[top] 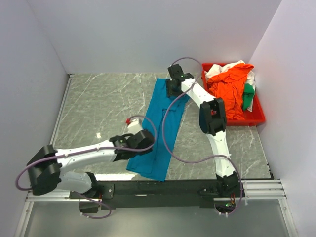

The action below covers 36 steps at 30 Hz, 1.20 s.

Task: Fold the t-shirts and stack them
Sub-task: Fold the tshirt

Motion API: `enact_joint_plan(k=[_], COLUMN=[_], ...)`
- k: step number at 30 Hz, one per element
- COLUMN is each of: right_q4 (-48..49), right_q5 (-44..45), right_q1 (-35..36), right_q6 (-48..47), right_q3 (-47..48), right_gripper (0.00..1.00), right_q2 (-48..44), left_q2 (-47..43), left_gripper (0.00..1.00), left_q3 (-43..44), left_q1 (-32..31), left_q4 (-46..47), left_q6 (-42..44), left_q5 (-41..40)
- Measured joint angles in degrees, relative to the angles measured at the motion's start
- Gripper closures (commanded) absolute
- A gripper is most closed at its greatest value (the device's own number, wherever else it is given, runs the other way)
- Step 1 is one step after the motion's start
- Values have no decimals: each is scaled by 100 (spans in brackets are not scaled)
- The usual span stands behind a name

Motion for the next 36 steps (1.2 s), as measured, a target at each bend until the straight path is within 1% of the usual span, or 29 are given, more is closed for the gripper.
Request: enact_joint_plan(k=[2, 4, 9, 10, 13, 18, 24, 27, 31, 33, 36], right_q4=[61, 96, 505, 586, 754, 778, 640, 457, 240, 96, 20], right_q5=[-33, -68, -195, -221, -332, -474, -505, -549, -595, -693, -837], right_q1=[-24, -50, -109, -125, -164, -280, -505, -599, -702, -756, -850], right_q6=[144, 361, 811, 879, 1047, 1189, 1226, 1222, 1158, 1117, 1093], right_q3=[-348, -754, -1646, -1794, -2087, -2146, -1576, -1047, -103, 374, 737], right_gripper=[39, 40, 43, 46, 50, 52, 52, 52, 52, 52, 52], right_q2=[-358, -822, -1685, -1757, -1740, -1362, -656, -361, 179, 468, 669], left_q2=[358, 702, 1473, 1598, 1755, 1777, 1661, 1681, 1869, 2006, 2315], left_gripper=[71, 73, 79, 79, 81, 82, 82, 82, 80, 80, 82], left_q3=[358, 505, 459, 422, 295, 186, -42, -37, 166, 304, 605], left_q1=[2, -2, -101, -157, -345, -605, -612, -614, -608, -568, -428], left_q4=[199, 415, 713, 758, 868, 1139, 1467, 1521, 1508, 1521, 1589], left_q6=[535, 953, 1602, 1681, 1808, 1821, 1762, 1781, 1858, 1915, 1967], left_q5=[2, 101, 557, 645, 815, 894, 1064, 1213, 1405, 1534, 1836])
